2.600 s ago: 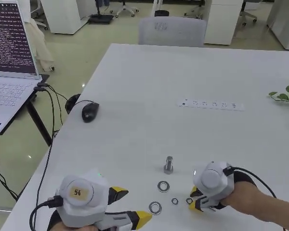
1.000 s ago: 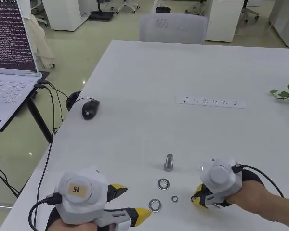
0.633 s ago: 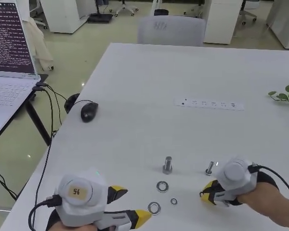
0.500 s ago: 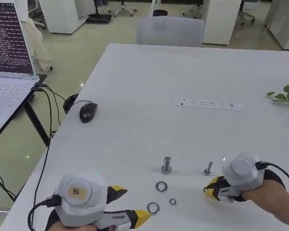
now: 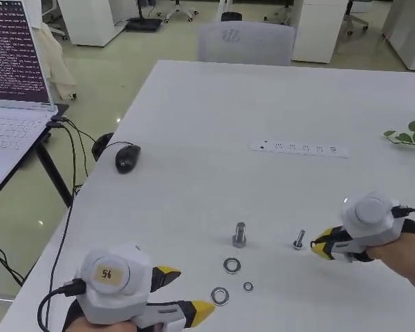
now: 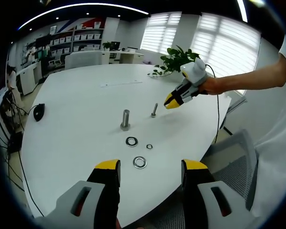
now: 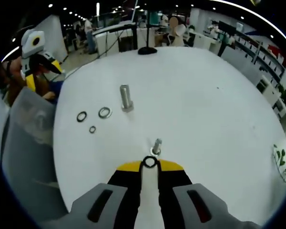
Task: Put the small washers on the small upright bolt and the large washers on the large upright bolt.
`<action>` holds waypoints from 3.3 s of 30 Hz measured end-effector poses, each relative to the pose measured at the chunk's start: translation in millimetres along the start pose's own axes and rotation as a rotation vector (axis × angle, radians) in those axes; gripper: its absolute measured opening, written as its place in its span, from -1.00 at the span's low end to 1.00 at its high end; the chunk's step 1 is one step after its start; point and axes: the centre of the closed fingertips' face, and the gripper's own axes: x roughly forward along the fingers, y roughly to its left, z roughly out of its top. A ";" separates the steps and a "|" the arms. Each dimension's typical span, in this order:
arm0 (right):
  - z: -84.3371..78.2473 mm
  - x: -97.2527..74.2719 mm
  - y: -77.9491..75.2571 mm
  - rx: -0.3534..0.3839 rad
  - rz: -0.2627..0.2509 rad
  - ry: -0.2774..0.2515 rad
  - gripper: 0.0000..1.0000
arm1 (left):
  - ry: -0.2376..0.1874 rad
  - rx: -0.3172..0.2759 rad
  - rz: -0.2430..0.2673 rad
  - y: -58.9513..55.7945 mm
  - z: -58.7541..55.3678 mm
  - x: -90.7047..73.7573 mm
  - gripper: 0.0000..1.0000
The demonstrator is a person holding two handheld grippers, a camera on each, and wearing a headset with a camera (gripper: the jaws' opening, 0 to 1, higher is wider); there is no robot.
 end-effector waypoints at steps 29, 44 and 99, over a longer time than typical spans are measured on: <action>25.8 10.6 -6.4 -0.342 0.149 0.208 -0.74 | -0.002 -0.019 0.006 2.5 -3.3 -1.0 0.01; 19.9 14.4 -1.6 -0.390 0.182 0.270 -0.74 | -0.006 -0.037 0.012 5.8 -6.4 -2.3 0.01; -7.1 54.5 -8.0 -0.396 0.156 0.363 -0.63 | -0.008 -0.044 0.040 15.2 -4.6 -10.2 0.01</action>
